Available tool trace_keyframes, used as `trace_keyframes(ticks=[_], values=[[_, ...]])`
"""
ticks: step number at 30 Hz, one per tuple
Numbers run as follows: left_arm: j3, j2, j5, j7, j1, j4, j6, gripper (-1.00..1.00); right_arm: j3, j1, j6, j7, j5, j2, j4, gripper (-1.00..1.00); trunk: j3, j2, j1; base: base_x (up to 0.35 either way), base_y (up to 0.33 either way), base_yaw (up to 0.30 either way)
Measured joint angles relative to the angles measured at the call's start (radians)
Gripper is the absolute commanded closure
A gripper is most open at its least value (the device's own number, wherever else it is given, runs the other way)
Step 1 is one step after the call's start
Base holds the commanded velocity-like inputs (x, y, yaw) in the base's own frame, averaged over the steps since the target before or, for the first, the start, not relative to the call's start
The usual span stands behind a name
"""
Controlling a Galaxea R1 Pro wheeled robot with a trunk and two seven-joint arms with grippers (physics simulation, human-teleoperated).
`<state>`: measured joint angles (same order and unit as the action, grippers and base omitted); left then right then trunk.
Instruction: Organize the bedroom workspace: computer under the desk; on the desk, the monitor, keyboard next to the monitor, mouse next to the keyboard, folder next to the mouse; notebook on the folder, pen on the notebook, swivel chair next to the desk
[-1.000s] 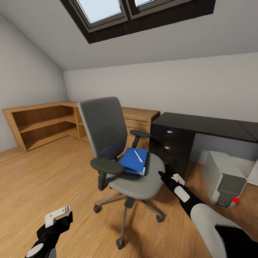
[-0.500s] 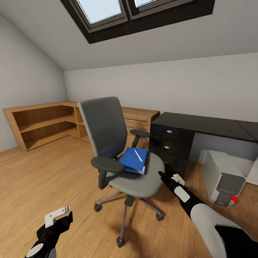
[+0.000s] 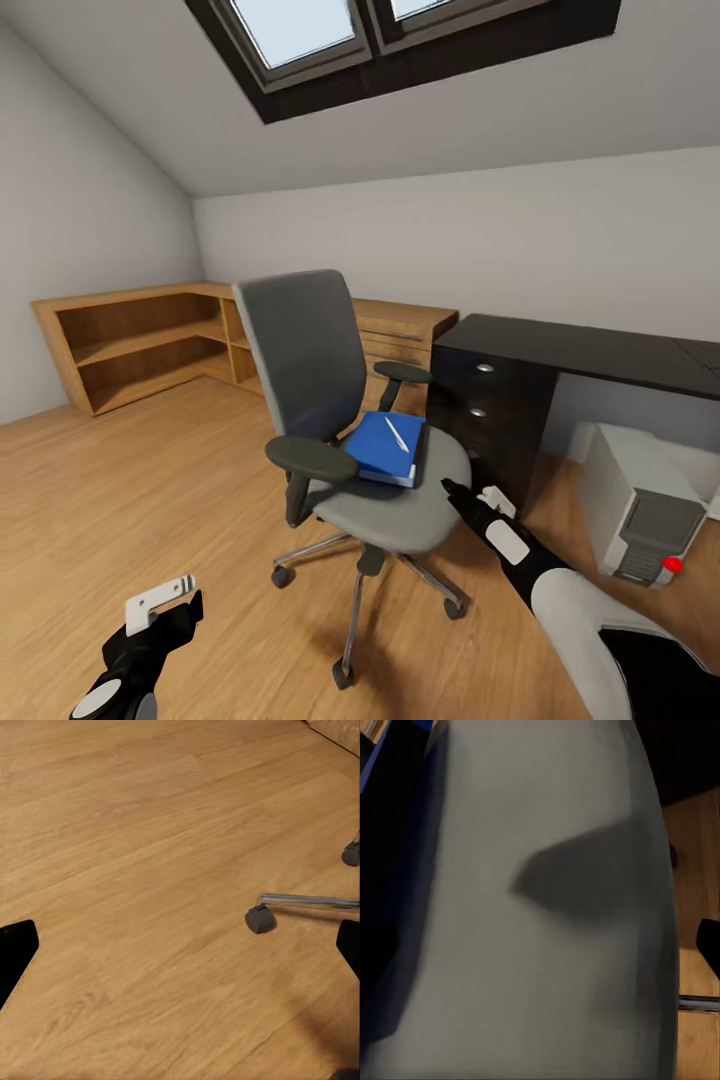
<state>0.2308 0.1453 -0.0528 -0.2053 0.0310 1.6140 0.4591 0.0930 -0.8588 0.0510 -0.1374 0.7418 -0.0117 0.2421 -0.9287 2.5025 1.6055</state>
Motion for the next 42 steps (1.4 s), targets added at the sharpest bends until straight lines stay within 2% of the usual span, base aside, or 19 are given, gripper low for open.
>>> trace_keyframes(ticks=[13, 42], values=[[-0.001, 0.002, 0.0, 0.0, 0.0, 0.0, -0.003, -1.0, -0.001, 0.0, 0.0, -0.001, 0.001, 0.0, 0.0, -1.0, -0.001, 0.0, 0.0, 0.022, 0.009, 0.24], [-0.003, 0.002, 0.0, 0.002, 0.0, -0.001, -0.005, -1.0, 0.001, 0.0, -0.001, 0.002, -0.003, -0.001, -0.001, -1.0, 0.0, 0.0, -0.001, 0.29, 0.114, 0.043]])
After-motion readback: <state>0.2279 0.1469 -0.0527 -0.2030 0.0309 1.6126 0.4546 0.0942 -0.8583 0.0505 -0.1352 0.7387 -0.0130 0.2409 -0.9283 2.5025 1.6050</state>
